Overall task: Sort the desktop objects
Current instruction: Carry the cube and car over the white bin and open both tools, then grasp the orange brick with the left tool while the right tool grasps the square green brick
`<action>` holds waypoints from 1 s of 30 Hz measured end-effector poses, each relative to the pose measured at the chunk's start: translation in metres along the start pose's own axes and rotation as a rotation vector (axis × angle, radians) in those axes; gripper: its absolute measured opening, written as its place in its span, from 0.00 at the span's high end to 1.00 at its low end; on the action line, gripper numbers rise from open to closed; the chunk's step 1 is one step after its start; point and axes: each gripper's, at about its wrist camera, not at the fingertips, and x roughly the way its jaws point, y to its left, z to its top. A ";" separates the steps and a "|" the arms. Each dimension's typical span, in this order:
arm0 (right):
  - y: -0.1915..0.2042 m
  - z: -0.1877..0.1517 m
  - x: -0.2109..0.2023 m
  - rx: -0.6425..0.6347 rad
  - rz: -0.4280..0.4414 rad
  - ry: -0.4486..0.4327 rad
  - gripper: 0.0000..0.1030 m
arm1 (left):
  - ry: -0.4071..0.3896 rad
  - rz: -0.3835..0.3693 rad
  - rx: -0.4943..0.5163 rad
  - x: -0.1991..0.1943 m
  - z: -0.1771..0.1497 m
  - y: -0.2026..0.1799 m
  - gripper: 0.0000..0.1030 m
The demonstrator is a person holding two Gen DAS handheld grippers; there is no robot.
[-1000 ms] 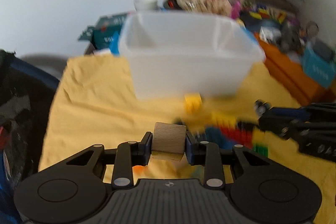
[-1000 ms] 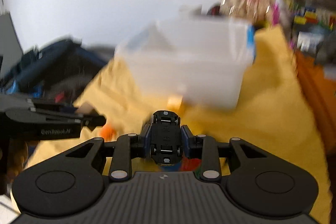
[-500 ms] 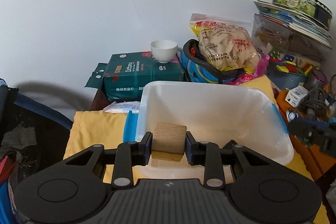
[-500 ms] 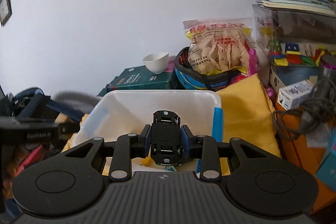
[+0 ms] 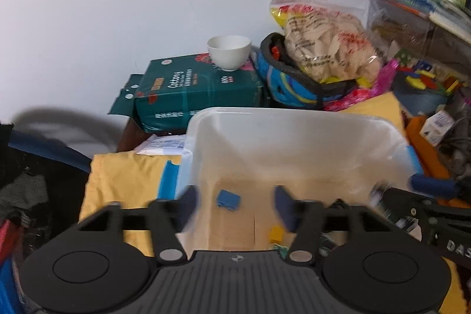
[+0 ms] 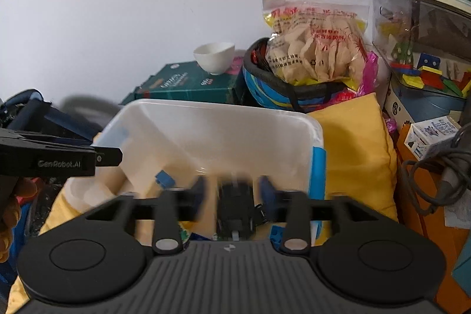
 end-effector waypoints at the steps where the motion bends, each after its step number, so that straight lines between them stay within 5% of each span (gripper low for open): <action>1: 0.000 0.001 0.001 -0.007 -0.009 -0.006 0.35 | -0.003 0.008 0.009 0.001 0.000 0.000 0.32; 8: -0.004 -0.010 -0.024 0.002 0.021 -0.055 0.35 | -0.009 -0.014 0.043 -0.018 -0.024 0.015 0.32; 13: 0.002 -0.057 -0.067 -0.041 0.048 -0.082 0.34 | -0.005 -0.023 0.118 -0.044 -0.088 0.027 0.32; 21: 0.015 -0.168 -0.060 -0.048 0.017 0.162 0.45 | 0.138 -0.016 0.154 -0.026 -0.185 0.031 0.34; 23: 0.019 -0.181 -0.053 -0.043 0.007 0.200 0.46 | 0.156 0.004 0.162 -0.018 -0.193 0.030 0.42; 28: 0.024 -0.188 -0.036 -0.047 -0.003 0.235 0.46 | 0.176 -0.001 0.138 -0.005 -0.197 0.030 0.43; 30: 0.025 -0.189 -0.032 -0.058 0.002 0.233 0.55 | 0.178 -0.010 0.134 0.000 -0.199 0.029 0.51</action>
